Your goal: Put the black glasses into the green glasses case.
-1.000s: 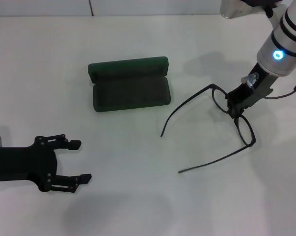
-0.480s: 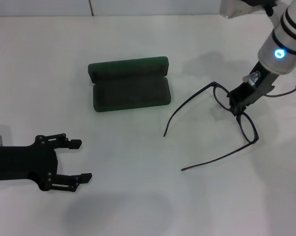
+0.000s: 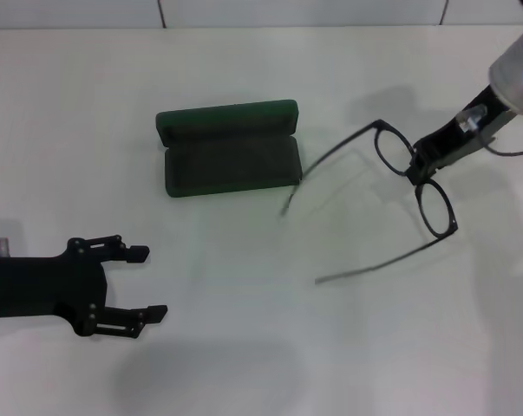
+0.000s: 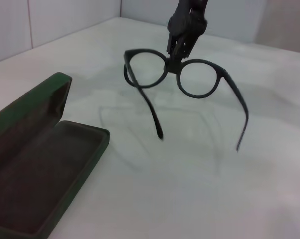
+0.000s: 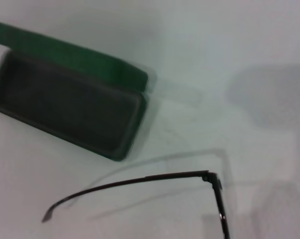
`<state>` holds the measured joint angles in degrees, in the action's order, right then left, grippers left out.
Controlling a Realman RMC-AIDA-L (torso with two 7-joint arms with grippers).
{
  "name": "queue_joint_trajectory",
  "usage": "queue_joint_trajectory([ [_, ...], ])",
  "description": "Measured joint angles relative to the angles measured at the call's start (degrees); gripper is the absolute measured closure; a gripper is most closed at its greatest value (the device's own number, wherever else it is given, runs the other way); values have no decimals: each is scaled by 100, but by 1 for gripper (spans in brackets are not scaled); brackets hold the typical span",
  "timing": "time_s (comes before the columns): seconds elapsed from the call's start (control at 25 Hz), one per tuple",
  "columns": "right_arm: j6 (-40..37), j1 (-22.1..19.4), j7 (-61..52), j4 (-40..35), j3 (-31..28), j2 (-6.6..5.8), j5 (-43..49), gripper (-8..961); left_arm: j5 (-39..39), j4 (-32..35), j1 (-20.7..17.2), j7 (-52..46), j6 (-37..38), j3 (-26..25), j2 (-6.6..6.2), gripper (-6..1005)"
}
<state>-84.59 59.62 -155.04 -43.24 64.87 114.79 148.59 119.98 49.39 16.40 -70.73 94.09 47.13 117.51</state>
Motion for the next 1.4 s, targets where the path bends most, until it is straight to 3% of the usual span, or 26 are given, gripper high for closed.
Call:
queue_joint_trajectory([
  [0.12, -238, -193, 505, -82, -735, -50, -189, 882, -1, -4, 7, -45, 3, -1, 26, 105],
  [0.28, -333, -563, 1140, -36, -1414, -232, -823, 882, -18, -14, 40, -205, 18, 2, 54, 105],
  [0.56, 10, -1301, 2452, 529, -1567, -584, -2644, 882, -35, -357, 290, -336, 42, -2, 106, 105],
  [0.72, 87, -1364, 2760, 539, -1572, -584, -2795, 882, -209, -772, 583, -545, 86, -25, 98, 108],
  [1.0, 210, -1258, 3362, 500, -1560, -439, -2821, 882, -607, -1658, 1101, -592, 283, -102, 22, 123],
  [1.24, 200, -1240, 4185, 448, -1575, -391, -3080, 882, -841, -1954, 1256, -539, 300, -118, 82, 292],
  [1.4, 117, -1337, 4886, 384, -1578, -377, -3726, 882, -1021, -2340, 1430, -603, 281, -115, 48, 475],
])
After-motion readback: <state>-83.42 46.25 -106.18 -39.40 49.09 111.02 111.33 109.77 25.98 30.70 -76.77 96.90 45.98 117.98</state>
